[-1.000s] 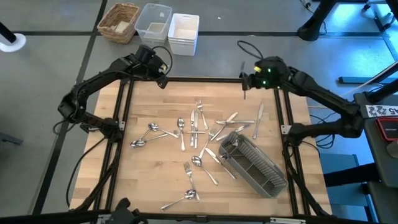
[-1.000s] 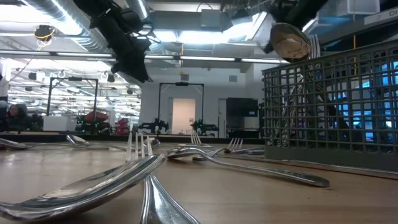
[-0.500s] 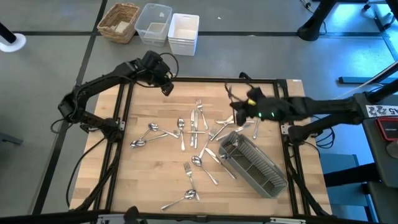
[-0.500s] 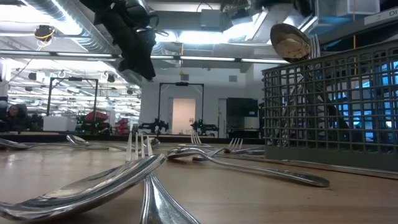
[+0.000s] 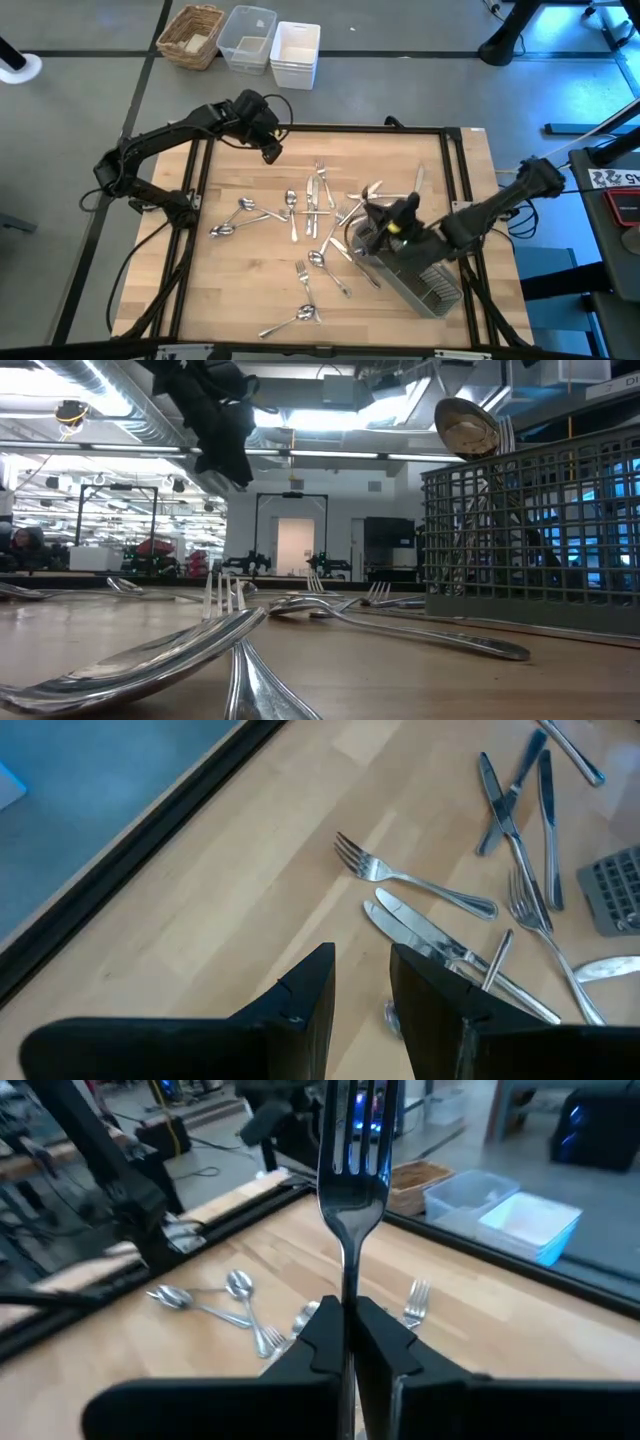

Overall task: Sort silverware
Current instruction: Put the silver fork into the gray silverware basket

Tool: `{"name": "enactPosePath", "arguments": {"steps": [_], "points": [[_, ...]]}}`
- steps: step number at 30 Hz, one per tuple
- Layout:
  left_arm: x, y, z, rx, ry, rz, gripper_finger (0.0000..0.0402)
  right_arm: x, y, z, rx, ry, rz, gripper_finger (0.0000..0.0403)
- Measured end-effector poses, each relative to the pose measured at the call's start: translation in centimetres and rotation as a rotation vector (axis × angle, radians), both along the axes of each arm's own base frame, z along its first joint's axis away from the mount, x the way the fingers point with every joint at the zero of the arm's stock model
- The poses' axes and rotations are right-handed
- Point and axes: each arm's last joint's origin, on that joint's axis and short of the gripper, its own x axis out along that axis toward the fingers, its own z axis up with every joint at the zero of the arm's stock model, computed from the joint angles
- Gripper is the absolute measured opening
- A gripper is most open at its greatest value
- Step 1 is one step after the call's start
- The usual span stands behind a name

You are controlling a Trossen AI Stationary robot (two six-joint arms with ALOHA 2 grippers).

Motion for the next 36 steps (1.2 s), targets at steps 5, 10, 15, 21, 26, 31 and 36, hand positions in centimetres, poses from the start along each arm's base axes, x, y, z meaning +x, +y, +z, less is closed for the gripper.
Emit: {"name": "enactPosePath", "arguments": {"steps": [5, 10, 15, 21, 26, 31, 36], "points": [[0.4, -0.6, 0.0, 0.005, 0.002, -0.035, 0.0092, 1.5, 1.0, -2.5, -0.040, 0.041, -0.028, 0.0006], [0.7, -1.0, 0.0, 0.006, 0.002, -0.053, 0.0092, 2.2, 1.5, -4.0, -0.056, 0.077, -0.030, 0.0010], [0.9, -1.3, 0.0, 0.005, 0.002, -0.063, 0.0092, 2.2, 1.6, -4.5, -0.061, 0.130, -0.010, 0.0012], [0.9, -1.4, 0.0, 0.005, 0.002, -0.068, 0.0092, 1.9, 1.4, -5.0, -0.043, 0.217, 0.031, 0.0015], [0.9, -1.4, 0.0, 0.005, 0.002, -0.067, 0.0092, 1.9, 1.6, -5.2, 0.026, 0.275, 0.096, 0.0031], [0.9, -1.4, 0.0, 0.005, 0.002, -0.067, 0.0092, 1.9, 1.6, -5.3, 0.023, 0.280, 0.099, 0.0059], [0.9, -1.4, 0.0, 0.005, 0.001, -0.066, 0.0092, 1.7, 1.5, -5.4, 0.024, 0.320, 0.110, 0.0093]]}}
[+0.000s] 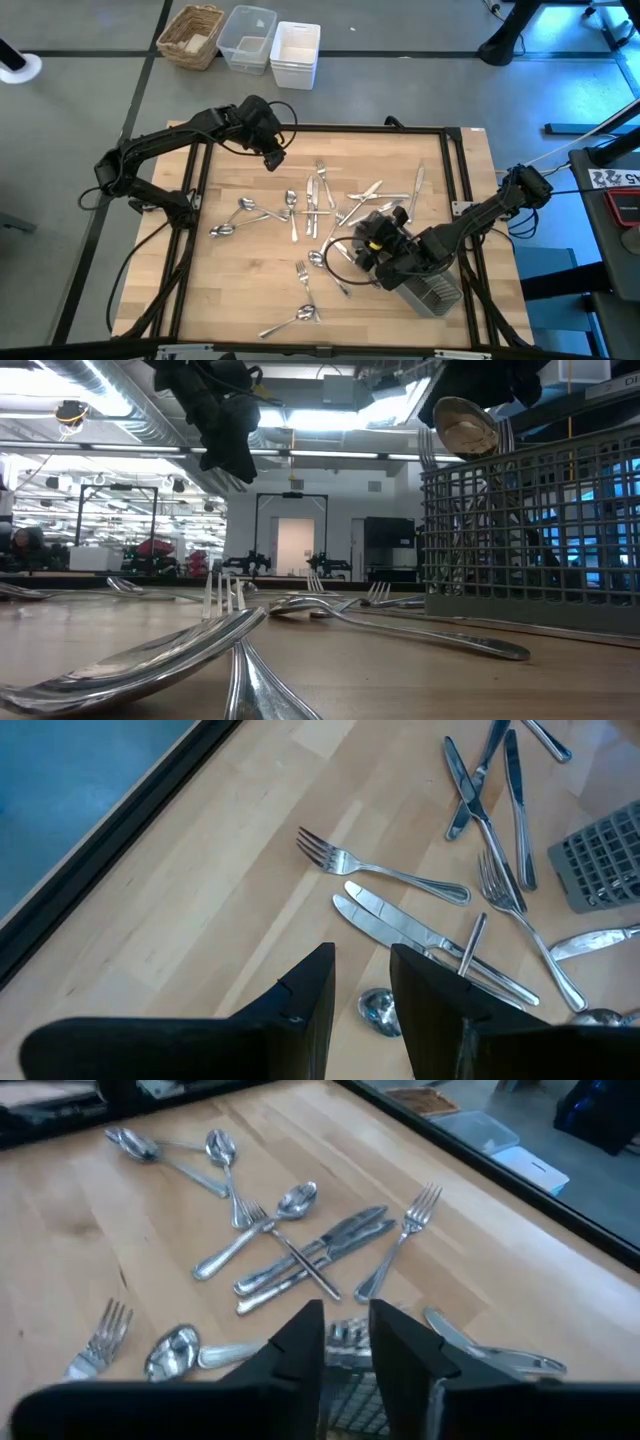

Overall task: Sort silverware
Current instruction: Put the silver fork into the gray silverware basket, then put the silver spoon into the gray silverware basket

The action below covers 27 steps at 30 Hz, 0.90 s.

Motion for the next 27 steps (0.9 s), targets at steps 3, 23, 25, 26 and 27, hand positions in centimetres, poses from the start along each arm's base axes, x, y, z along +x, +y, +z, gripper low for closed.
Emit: {"name": "enactPosePath", "arguments": {"steps": [3, 23, 25, 26, 27], "points": [[0.0, 0.0, 0.0, -0.007, -0.002, 0.006, 0.0092, 0.0, 0.0, 0.0, 0.009, 0.007, 0.006, 0.0109], [3.9, -13.2, 0.0, -0.159, -0.071, -0.766, 0.0092, -0.5, -0.2, 9.3, -0.012, -0.134, 0.153, 0.0115], [3.9, -14.8, 0.0, -0.199, -0.053, -0.781, 0.0092, -0.4, -0.2, 10.4, -0.028, -0.144, 0.173, 0.0115], [3.8, -15.5, 0.0, -0.228, -0.038, -0.778, 0.0092, -0.4, -0.2, 10.9, -0.033, -0.151, 0.179, 0.0115], [3.7, -16.3, -0.1, -0.255, -0.025, -0.773, 0.0092, -0.4, -0.2, 11.3, -0.037, -0.157, 0.185, 0.0115]]}}
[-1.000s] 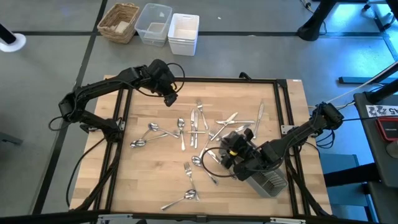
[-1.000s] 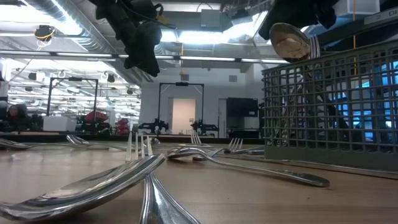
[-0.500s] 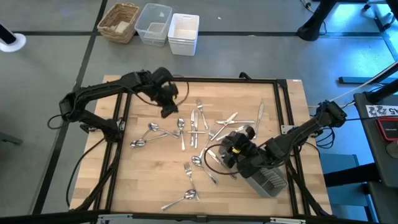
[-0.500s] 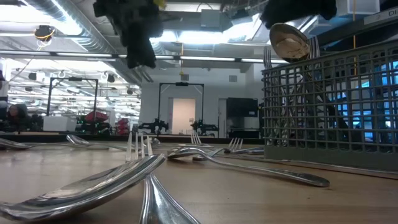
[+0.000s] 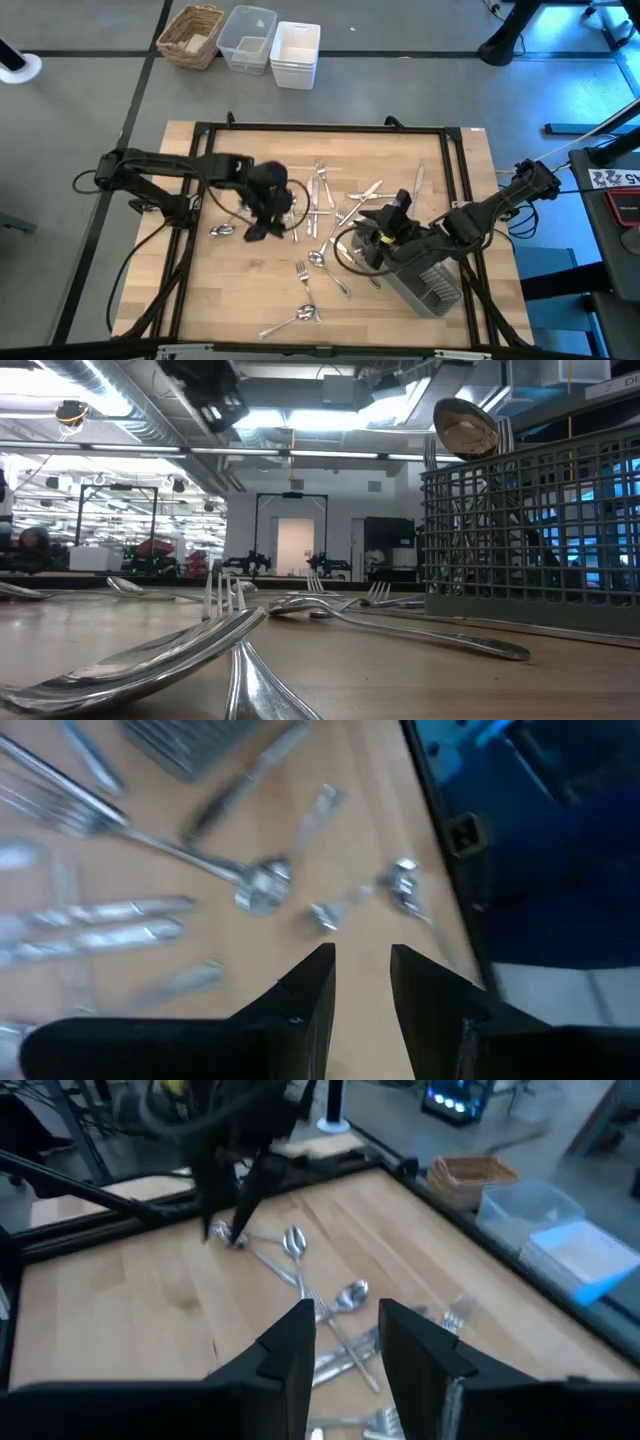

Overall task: Sort silverware
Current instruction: Put the silver spoon into the gray silverware basket

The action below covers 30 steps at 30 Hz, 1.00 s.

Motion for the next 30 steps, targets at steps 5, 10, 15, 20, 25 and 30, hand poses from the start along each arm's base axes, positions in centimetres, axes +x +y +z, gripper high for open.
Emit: {"name": "enactPosePath", "arguments": {"steps": [5, 10, 15, 20, 25, 30], "points": [[-0.5, -4.1, -0.1, -0.031, 0.068, -0.020, 0.0092, 0.1, -0.5, 2.3, -0.016, -0.042, 0.001, 0.0115], [-1.2, -7.7, -0.3, 0.010, 0.095, 0.002, 0.0092, 0.5, -1.9, 4.4, -0.039, -0.079, -0.036, 0.0115], [-1.2, -10.7, -0.7, 0.001, 0.106, 0.150, 0.0092, 0.7, -3.5, 6.4, -0.083, -0.100, -0.059, 0.0115], [-0.4, -14.4, -1.6, -0.035, 0.030, 0.246, 0.0092, 0.8, -5.1, 8.1, -0.125, -0.106, -0.069, 0.0115], [1.2, -18.0, -3.8, -0.069, -0.059, 0.273, 0.0092, 0.6, -5.6, 9.2, -0.127, -0.082, 0.043, 0.0115], [2.6, -20.8, -7.3, -0.131, -0.017, 0.312, 0.0092, 0.1, -5.2, 9.6, -0.116, -0.029, 0.239, 0.0115]]}}
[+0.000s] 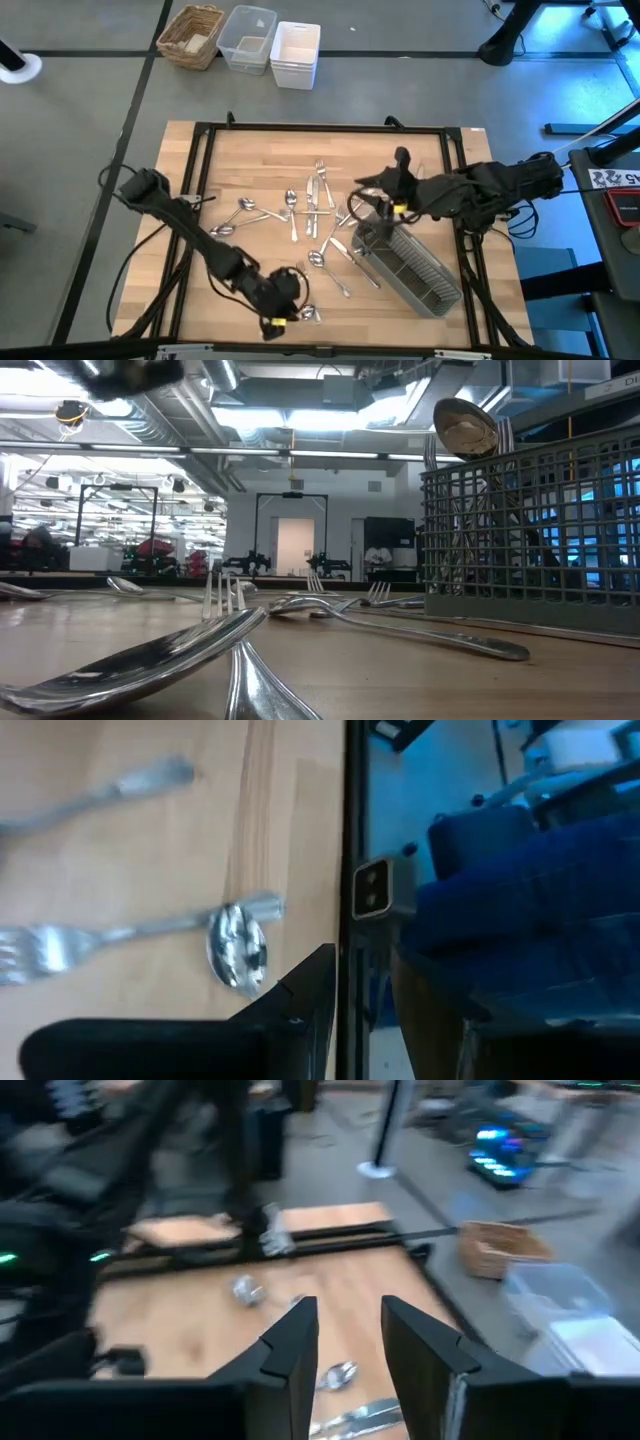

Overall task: Sort silverware
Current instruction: Put the silver spoon into the gray silverware basket

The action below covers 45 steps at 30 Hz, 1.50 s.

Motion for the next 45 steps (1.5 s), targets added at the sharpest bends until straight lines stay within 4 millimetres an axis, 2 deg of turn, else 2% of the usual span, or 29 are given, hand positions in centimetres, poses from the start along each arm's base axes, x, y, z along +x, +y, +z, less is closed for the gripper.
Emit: {"name": "enactPosePath", "arguments": {"steps": [4, 7, 16, 23, 33, 45], "points": [[0.2, -1.1, -2.7, -0.060, 0.136, 0.053, 0.0093, -0.3, 0.4, 0.0, 0.095, 0.047, 0.142, 0.0115], [0.3, -1.4, -4.0, -0.076, 0.197, 0.050, 0.0103, -0.3, 0.7, -0.1, 0.203, 0.065, 0.217, 0.0115], [0.1, -1.3, -4.9, -0.013, 0.231, 0.018, 0.0164, -0.4, 0.9, -0.1, 0.308, 0.078, 0.253, 0.0115], [0.2, -1.7, -6.7, 0.033, 0.256, 0.011, 0.0161, -0.4, 0.9, -0.1, 0.315, 0.078, 0.250, 0.0115], [0.2, -1.8, -7.0, 0.075, 0.232, 0.040, 0.0132, -0.3, 0.8, -0.2, 0.299, 0.072, 0.226, 0.0115], [0.3, -2.0, -6.9, 0.100, 0.178, 0.025, 0.0127, -0.3, 0.8, -0.2, 0.294, 0.071, 0.221, 0.0115]]}}
